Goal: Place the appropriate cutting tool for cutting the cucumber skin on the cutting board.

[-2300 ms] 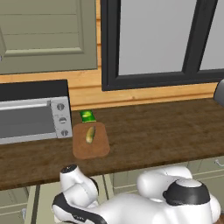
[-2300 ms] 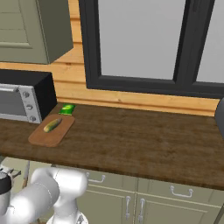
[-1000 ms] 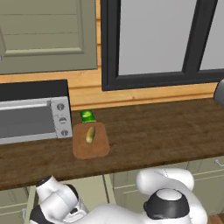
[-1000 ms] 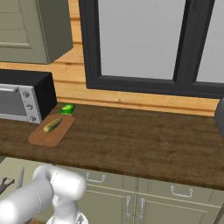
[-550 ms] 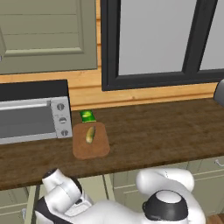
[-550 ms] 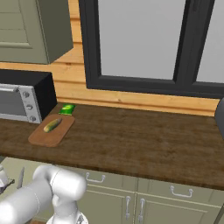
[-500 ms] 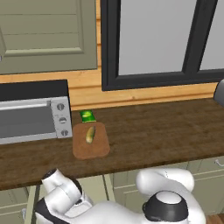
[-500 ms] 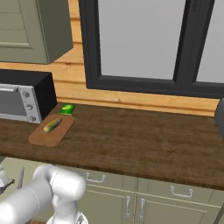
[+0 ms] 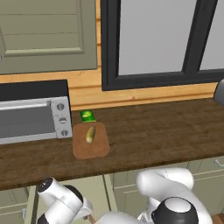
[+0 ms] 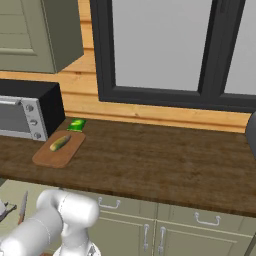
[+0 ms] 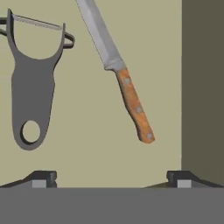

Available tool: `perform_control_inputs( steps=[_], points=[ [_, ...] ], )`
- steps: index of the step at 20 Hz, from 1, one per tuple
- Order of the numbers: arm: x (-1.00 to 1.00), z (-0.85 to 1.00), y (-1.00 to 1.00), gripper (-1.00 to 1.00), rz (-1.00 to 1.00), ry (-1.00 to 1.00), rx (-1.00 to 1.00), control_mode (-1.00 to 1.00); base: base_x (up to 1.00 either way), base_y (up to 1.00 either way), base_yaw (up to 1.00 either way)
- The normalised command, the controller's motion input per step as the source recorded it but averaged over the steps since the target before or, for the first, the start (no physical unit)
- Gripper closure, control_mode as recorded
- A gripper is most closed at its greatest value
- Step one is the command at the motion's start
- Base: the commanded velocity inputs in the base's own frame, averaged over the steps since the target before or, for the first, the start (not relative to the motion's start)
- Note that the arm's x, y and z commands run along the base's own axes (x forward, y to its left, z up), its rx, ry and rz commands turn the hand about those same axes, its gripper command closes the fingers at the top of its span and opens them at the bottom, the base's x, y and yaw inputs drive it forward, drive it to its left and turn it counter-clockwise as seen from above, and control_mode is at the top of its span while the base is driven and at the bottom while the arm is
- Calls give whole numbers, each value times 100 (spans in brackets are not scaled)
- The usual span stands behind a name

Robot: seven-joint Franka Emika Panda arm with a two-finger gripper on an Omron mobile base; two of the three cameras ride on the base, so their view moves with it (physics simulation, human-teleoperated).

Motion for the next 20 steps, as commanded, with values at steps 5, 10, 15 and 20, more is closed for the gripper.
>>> perform_control_inputs(
  steps=[5,10,15,20],
  points=[
    [1,-1,0,-100,0,-12,2,-100,0,0,0],
    [10,0,0,-100,0,-3,8,-100,0,0,0],
    [12,0,0,-100,0,0,14,-100,0,0,0],
    [15,0,0,-100,0,3,13,-100,0,0,0]
  ],
)
